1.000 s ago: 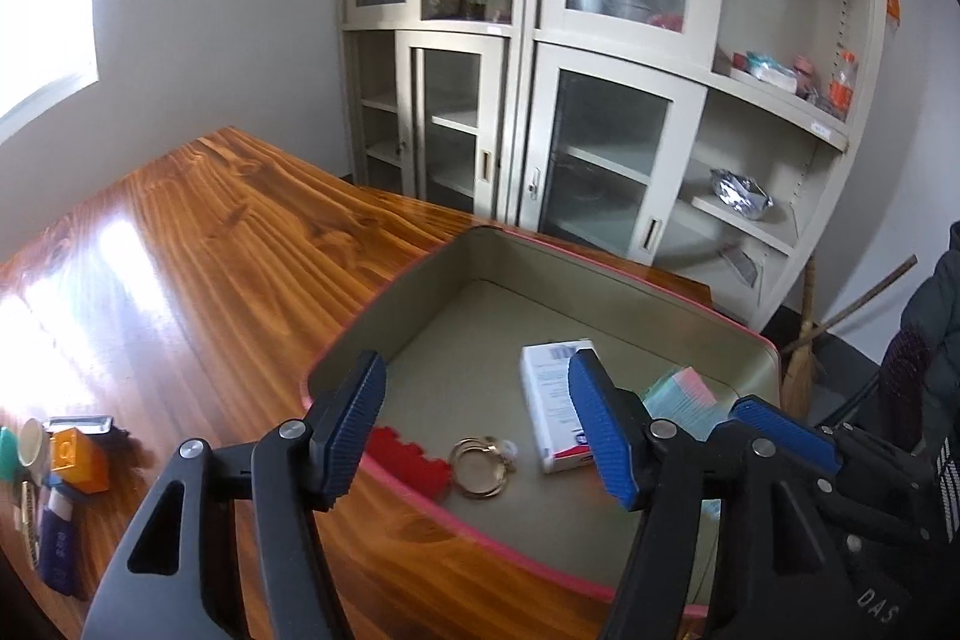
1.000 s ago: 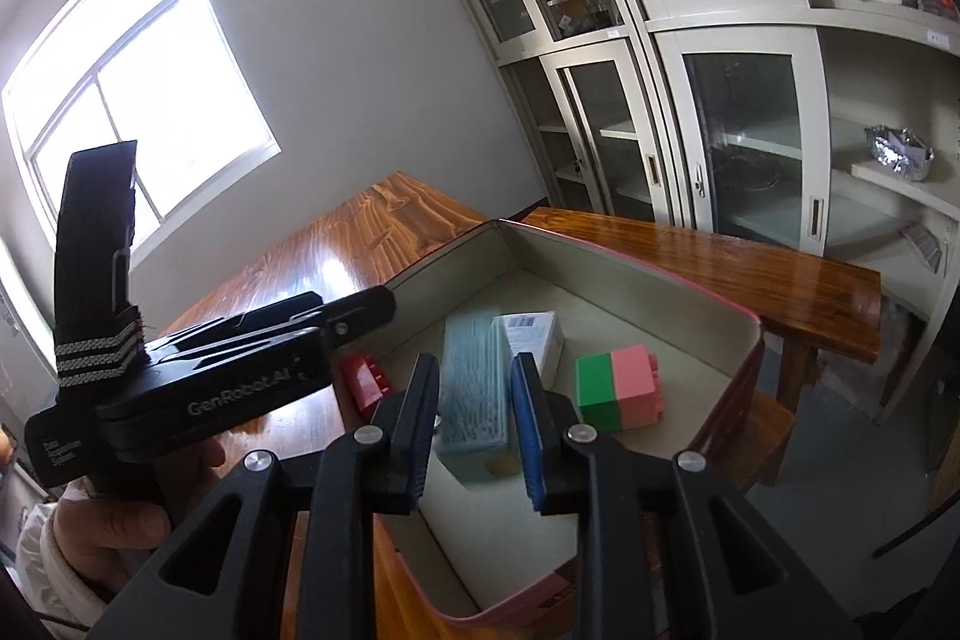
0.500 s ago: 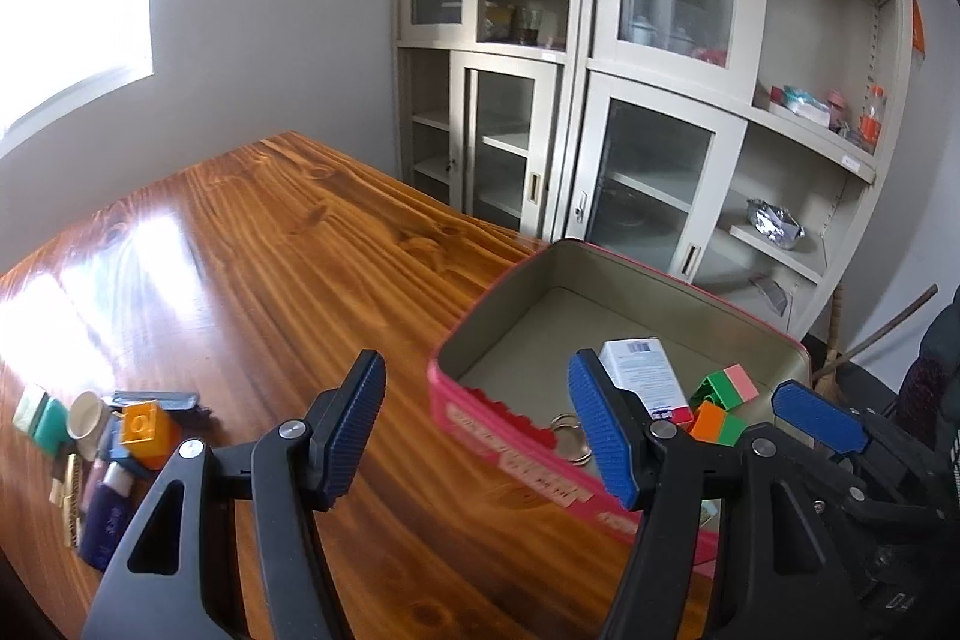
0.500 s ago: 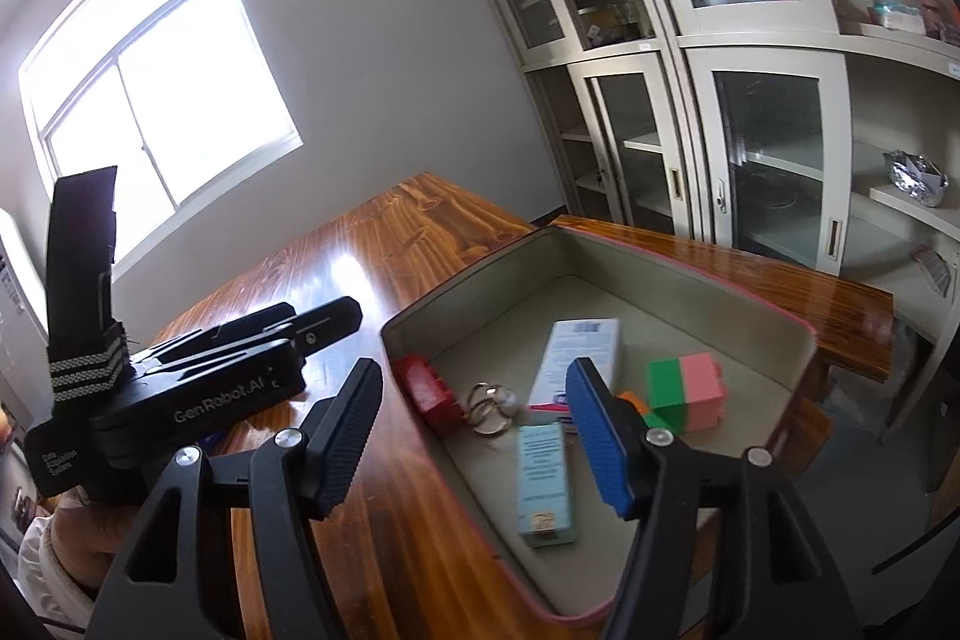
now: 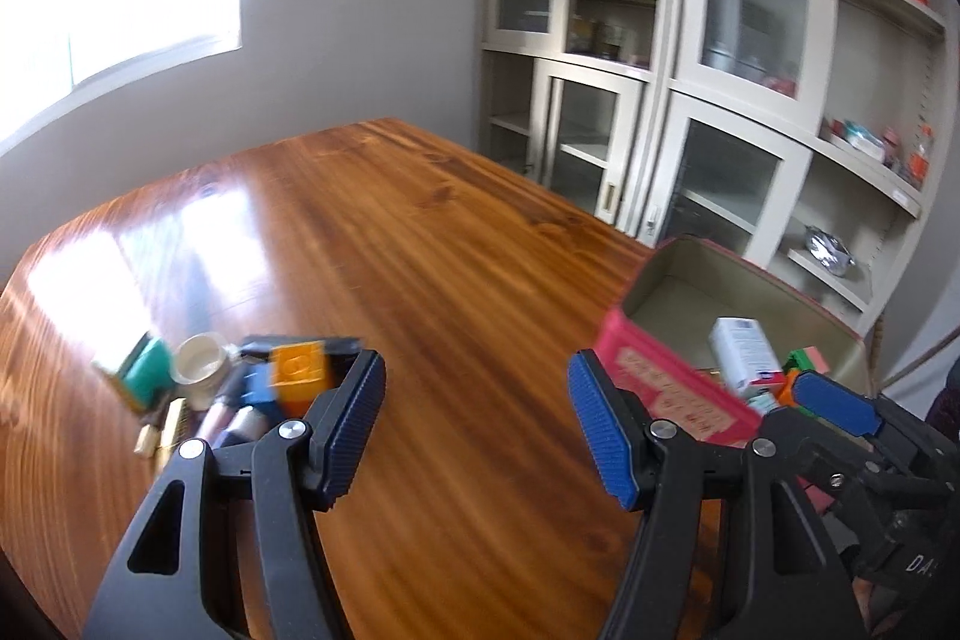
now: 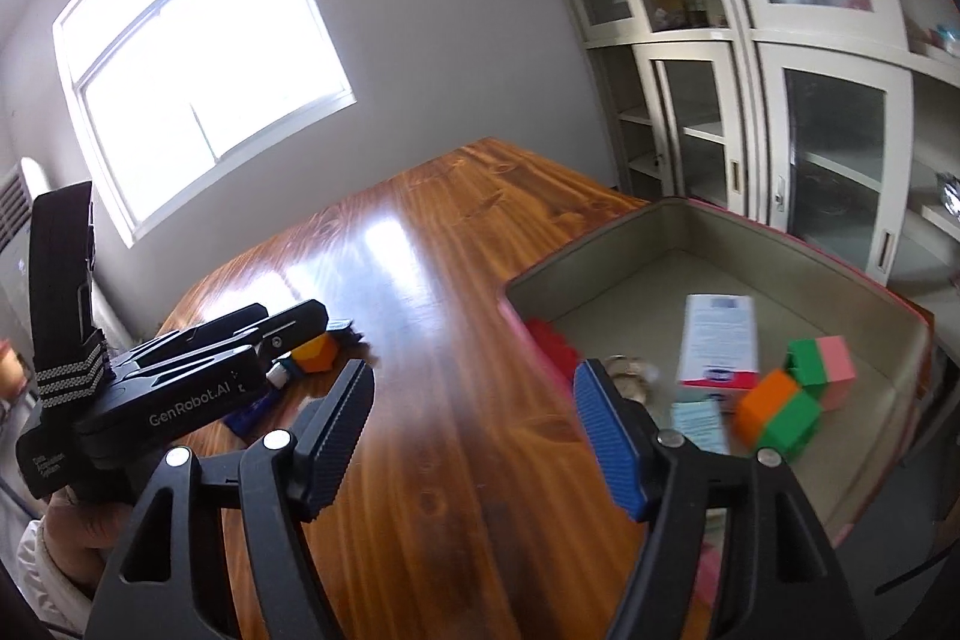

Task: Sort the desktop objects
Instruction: 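Withdraw both tools from the tin toward the remaining objects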

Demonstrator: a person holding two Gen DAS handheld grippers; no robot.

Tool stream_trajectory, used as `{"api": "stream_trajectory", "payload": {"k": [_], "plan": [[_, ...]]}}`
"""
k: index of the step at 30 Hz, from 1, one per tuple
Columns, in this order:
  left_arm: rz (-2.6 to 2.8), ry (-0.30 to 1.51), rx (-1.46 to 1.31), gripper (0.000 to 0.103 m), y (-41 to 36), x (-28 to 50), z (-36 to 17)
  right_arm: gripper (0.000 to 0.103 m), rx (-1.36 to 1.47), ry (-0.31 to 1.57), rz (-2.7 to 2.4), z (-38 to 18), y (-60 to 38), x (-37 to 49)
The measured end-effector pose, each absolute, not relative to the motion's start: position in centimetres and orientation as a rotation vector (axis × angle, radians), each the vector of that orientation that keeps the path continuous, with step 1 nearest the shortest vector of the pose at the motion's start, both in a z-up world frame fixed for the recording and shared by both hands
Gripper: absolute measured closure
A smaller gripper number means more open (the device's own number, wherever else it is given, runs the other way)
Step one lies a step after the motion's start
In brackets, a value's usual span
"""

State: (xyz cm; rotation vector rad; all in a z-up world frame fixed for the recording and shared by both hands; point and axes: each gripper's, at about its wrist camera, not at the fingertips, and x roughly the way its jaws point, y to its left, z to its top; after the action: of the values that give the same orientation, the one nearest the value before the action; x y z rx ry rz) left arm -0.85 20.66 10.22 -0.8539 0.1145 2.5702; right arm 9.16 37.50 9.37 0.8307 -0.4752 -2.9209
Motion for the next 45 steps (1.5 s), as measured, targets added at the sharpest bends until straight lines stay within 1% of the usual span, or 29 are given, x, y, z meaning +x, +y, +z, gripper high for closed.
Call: {"api": "stream_trajectory", "payload": {"k": [3,10,17,32,36,45], "plan": [[2.604,0.079,-0.879,0.036,18.3,-1.5,9.7,0.029,0.847,-0.444,-2.905,9.3,36.0,8.6],[2.661,0.022,-0.941,0.036,13.5,-2.4,8.2,0.023,0.905,-0.402,-2.864,8.4,33.2,7.2],[2.695,-0.031,-0.995,0.036,10.6,-3.2,7.0,0.022,0.964,-0.356,-2.808,7.6,31.0,5.9],[2.770,-0.100,-1.064,0.036,6.2,-3.9,5.4,0.022,1.040,-0.347,-2.746,6.2,29.3,4.8],[2.783,-0.146,-1.088,0.036,5.1,-4.3,5.2,0.022,1.055,-0.339,-2.729,6.0,28.9,4.5],[2.781,-0.098,-1.152,0.036,4.0,-6.2,3.8,0.022,1.078,-0.317,-2.697,5.4,27.9,4.1]]}}
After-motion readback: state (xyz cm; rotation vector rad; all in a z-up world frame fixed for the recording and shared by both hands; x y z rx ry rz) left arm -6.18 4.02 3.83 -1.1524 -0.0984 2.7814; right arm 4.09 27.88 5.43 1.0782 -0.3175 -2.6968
